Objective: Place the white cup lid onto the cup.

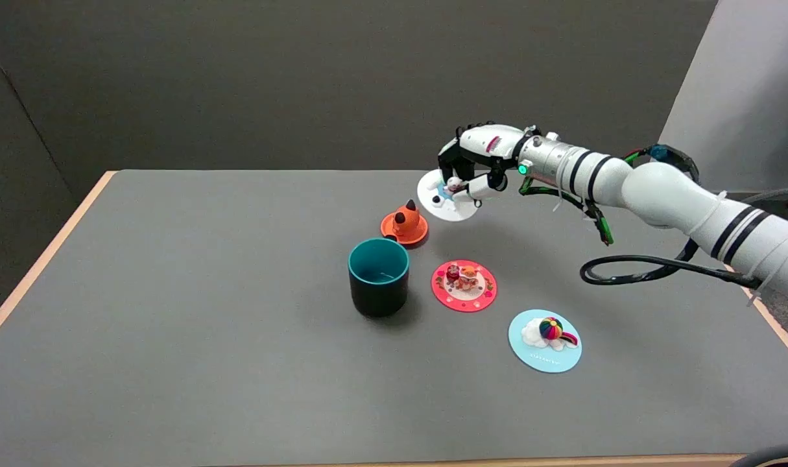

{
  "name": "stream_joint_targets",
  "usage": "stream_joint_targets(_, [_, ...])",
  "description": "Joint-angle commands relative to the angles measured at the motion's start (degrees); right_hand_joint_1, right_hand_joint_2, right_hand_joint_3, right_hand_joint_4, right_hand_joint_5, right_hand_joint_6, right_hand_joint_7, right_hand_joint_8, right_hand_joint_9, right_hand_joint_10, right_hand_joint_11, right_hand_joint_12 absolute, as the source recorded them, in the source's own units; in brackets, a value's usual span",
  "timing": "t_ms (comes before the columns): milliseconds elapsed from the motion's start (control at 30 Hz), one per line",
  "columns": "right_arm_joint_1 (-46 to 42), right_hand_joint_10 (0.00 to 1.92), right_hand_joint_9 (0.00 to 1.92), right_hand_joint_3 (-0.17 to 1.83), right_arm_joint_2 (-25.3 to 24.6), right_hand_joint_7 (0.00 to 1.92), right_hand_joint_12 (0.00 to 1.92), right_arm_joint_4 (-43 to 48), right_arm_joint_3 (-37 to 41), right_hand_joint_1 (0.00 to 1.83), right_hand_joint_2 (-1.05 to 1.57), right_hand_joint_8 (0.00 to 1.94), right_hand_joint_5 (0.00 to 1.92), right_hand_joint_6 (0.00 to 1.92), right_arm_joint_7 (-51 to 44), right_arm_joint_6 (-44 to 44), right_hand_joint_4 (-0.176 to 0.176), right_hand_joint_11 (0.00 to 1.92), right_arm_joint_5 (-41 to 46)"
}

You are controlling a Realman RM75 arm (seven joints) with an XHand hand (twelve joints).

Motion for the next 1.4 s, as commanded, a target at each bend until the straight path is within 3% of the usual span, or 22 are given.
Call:
stream_joint_targets(33, [2.51,1.18,0.78,0.32,2.49,0.78,0.62,-8.23,1.24,1.17,1.07,1.47,0.8,1.24,12.16,-8.69,0.01,0.68,-11.49])
stream_joint_targets(333, [2.04,1.18,0.78,0.34,3.56,0.79,0.62,-16.03,4.63,1.17,1.05,1.45,0.82,1.23,26.99,-15.82,0.014,0.68,-25.71])
stream_joint_targets(833, [2.76,1.17,0.78,0.34,3.23,0.79,0.61,-22.59,1.57,1.17,1.06,1.46,0.81,1.25,31.7,-14.54,0.013,0.69,-30.05])
stream_joint_targets(1067, [2.4,1.17,0.79,0.35,2.22,0.79,0.61,-25.14,0.24,1.17,1.05,1.45,0.81,1.24,41.99,-15.02,0.017,0.68,-38.66])
stream_joint_targets(1400, [2.23,1.17,0.79,0.36,2.11,0.79,0.62,-27.37,-2.07,1.17,1.04,1.45,0.81,1.24,48.67,-15.49,0.017,0.68,-41.99])
